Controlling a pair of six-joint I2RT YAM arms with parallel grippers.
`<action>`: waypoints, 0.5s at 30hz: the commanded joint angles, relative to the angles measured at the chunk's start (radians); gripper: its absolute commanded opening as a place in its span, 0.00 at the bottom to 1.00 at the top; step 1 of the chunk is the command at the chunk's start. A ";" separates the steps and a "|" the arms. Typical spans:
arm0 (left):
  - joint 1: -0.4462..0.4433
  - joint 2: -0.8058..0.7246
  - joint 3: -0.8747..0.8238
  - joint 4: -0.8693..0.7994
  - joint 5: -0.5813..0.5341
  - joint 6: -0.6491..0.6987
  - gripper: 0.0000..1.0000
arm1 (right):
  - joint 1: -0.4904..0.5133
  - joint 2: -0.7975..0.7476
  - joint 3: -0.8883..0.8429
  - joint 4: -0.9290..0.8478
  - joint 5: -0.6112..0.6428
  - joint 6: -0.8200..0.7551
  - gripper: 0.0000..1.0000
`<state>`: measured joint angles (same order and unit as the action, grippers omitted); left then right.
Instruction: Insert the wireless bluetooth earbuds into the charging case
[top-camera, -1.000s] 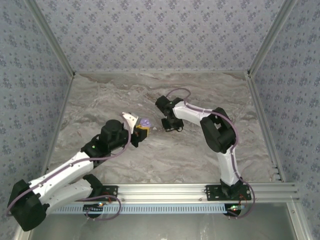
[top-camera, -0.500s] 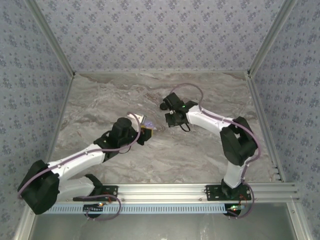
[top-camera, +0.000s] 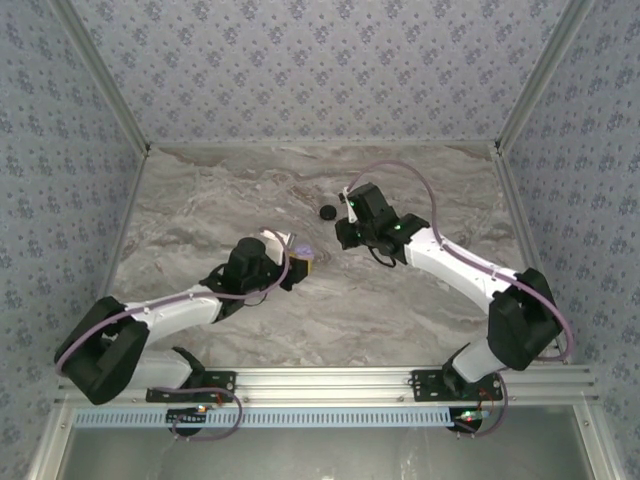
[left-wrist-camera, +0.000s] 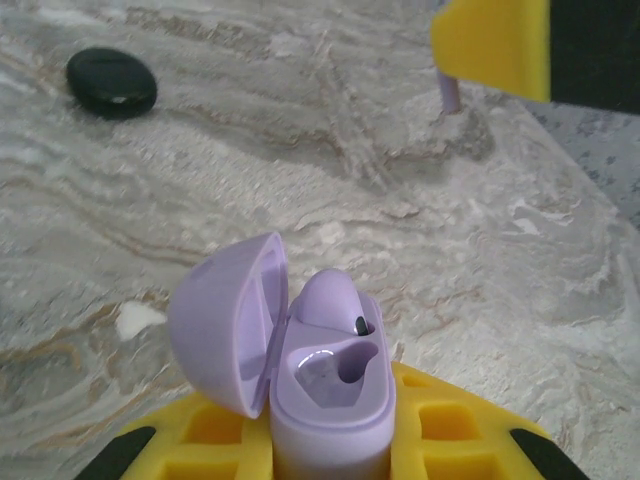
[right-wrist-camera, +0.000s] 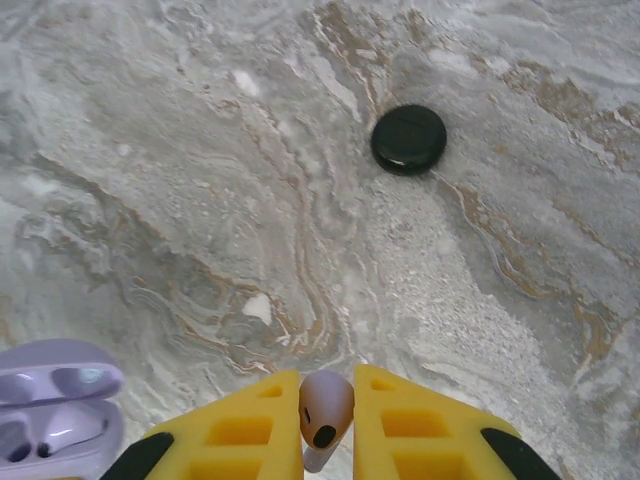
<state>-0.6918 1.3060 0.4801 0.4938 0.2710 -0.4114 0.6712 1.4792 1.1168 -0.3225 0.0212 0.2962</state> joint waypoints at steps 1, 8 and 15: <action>0.005 0.024 0.002 0.167 0.054 0.018 0.15 | 0.020 -0.042 -0.015 0.066 -0.043 -0.034 0.17; 0.006 0.091 -0.024 0.352 0.076 0.024 0.14 | 0.056 -0.097 -0.016 0.091 -0.054 -0.069 0.18; 0.002 0.135 -0.001 0.434 0.110 -0.009 0.13 | 0.082 -0.134 -0.008 0.095 -0.053 -0.086 0.17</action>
<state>-0.6918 1.4303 0.4587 0.8280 0.3416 -0.4122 0.7425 1.3693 1.1084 -0.2420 -0.0235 0.2344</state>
